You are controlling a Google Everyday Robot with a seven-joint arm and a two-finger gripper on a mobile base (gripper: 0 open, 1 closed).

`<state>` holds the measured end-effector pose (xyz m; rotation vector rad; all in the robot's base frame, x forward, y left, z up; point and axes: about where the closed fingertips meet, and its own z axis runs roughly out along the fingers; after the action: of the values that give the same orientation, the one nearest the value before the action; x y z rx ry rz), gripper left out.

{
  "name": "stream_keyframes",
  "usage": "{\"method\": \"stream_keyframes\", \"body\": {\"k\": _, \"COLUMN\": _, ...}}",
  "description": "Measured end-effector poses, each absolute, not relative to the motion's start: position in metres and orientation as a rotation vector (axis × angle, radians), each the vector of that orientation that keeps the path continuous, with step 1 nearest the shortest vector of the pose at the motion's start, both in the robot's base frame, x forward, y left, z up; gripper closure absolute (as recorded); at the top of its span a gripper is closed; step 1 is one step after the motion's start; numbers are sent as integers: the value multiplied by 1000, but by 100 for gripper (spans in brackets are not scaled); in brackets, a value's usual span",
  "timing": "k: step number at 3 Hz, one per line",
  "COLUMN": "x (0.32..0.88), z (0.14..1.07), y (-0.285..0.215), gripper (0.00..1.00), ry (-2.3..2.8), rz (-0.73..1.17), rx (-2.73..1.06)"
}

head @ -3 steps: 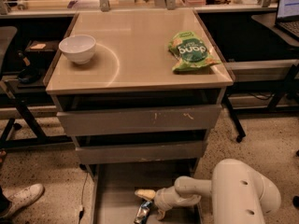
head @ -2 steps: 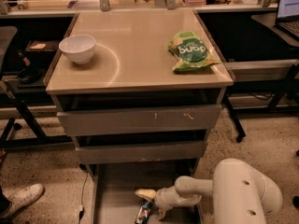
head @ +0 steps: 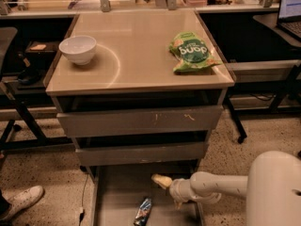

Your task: Place redbull can into bottom drawer

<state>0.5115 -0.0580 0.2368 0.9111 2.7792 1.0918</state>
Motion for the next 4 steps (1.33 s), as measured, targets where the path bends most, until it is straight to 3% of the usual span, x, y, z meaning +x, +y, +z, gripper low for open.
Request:
{"method": "stream_keyframes", "body": {"k": 1, "x": 521, "z": 296, "y": -94, "gripper": 0, "ry": 2637, "rz": 958, "rx": 1064}}
{"method": "stream_keyframes", "body": {"k": 3, "x": 521, "z": 315, "y": -102, "gripper": 0, "ry": 2604, "rz": 917, "rx": 1037}}
{"method": "stream_keyframes", "body": {"k": 4, "x": 512, "z": 316, "y": -168, "gripper": 0, "ry": 2510, "rz": 762, "rx": 1222}}
